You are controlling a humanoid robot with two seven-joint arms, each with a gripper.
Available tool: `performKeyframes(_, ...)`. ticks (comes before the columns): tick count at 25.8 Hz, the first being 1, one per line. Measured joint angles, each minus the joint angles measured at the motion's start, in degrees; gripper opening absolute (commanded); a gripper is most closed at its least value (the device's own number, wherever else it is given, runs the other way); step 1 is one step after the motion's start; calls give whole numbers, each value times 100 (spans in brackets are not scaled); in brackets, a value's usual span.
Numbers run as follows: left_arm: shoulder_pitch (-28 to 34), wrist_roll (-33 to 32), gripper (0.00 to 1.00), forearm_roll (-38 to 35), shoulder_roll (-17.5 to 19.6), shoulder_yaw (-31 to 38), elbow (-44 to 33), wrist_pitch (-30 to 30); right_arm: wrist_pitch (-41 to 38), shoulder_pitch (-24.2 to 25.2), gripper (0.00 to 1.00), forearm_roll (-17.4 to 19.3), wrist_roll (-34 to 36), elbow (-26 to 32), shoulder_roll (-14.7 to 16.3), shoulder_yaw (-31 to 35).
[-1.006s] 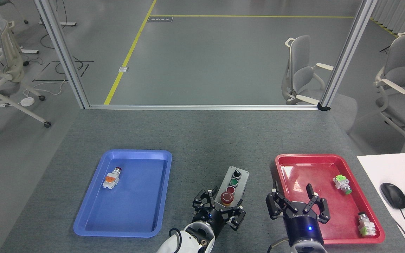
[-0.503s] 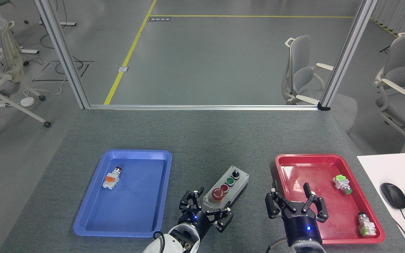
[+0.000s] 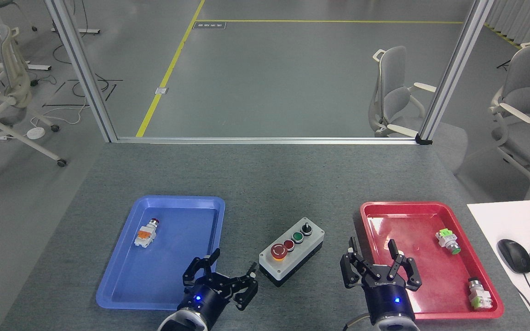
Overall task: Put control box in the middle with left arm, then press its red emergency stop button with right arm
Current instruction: 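Open the left gripper, withdraw it, and move the right gripper to the box, then press down on the red button with the right gripper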
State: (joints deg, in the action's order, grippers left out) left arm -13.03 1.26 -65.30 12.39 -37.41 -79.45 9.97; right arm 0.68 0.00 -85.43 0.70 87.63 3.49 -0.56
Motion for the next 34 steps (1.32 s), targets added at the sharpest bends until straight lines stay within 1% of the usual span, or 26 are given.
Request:
performKeyframes(1, 96, 1, 98, 0, 83, 208, -157, -24, -5, -1, 75, 0, 1, 0, -14, -20)
performKeyframes(3, 198, 4, 98, -1, 193, 656, -360, -84, -10, 0, 59, -3, 2, 0, -44, -59)
performKeyframes(5, 262, 8, 98, 0, 264, 1174, -436, -170, -20, 1, 49, -13, 2, -1, -73, -108)
performKeyframes(6, 277, 8, 98, 0, 295, 1458, -452, -227, -31, 0, 41, -18, 7, -4, -87, -144)
performKeyframes(10, 304, 27, 98, 6, 337, 2658, -348, -520, -51, -1, 16, -86, 35, -55, -144, -355)
performKeyframes(12, 280, 36, 98, 7, 339, 3181, -225, -633, -59, -6, 1, -152, 2, -78, -189, -462)
performKeyframes(15, 178, 51, 98, 8, 310, 3730, 12, -711, -104, -35, 0, -207, -15, -146, -260, -608)
performKeyframes(18, -16, 81, 98, 8, 278, 3974, 284, -712, -117, -136, 0, -226, -19, -273, -302, -755)
performKeyframes(23, -189, 188, 98, 4, 250, 4065, 478, -731, 14, -416, 0, -232, -24, -623, -382, -1044)
performKeyframes(27, -196, 257, 99, -2, 226, 4051, 508, -920, 178, -645, 0, -231, -48, -1004, -474, -1273)
performKeyframes(34, -102, 290, 99, -20, 172, 4062, 425, -1033, 236, -820, 0, -229, 9, -1425, -622, -1476)
